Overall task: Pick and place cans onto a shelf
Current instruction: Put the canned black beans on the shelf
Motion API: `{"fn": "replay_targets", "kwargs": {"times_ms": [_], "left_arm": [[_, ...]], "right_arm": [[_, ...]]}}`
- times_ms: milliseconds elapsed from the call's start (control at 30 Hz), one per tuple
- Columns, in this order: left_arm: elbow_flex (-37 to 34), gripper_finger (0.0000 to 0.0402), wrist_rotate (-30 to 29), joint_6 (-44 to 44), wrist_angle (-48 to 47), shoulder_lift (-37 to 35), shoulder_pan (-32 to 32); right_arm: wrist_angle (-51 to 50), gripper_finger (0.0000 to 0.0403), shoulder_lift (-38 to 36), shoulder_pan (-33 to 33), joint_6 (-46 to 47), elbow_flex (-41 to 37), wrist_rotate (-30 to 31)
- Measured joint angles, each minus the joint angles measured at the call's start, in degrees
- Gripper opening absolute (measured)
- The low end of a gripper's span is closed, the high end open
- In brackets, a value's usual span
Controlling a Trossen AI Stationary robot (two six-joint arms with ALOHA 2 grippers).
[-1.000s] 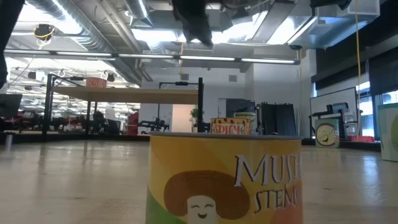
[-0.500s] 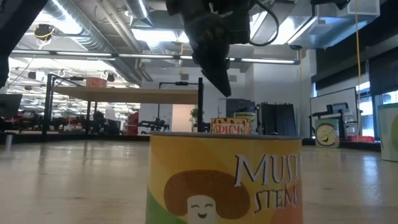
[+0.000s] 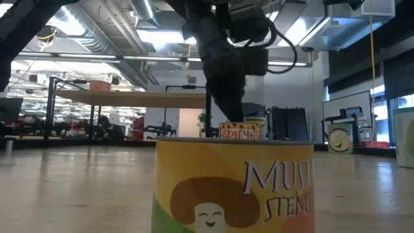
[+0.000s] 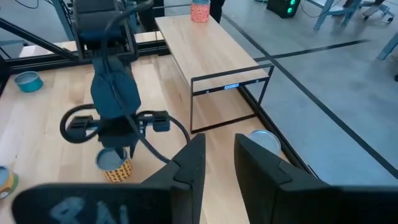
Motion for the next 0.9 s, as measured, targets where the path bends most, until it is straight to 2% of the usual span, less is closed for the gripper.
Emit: {"fn": "replay_targets", "kwargs": {"times_ms": [733, 800, 900], "left_arm": [[0.09, 0.007, 0.01, 0.27, -0.48, 0.48, 0.44], [0.09, 0.0059, -0.32, 0.5, -0.43, 0.65, 0.42], [0.2, 0.002, -0.04, 0.44, -0.81, 1.21, 0.17]], "right_arm": [[0.01, 0.0087, 0.0, -0.01, 0.18, 0.0, 0.01], [0.02, 0.0087, 0.0, -0.01, 0.2, 0.0, -0.01], [0.02, 0.0087, 0.0, 0.0, 0.2, 0.0, 0.0]]}}
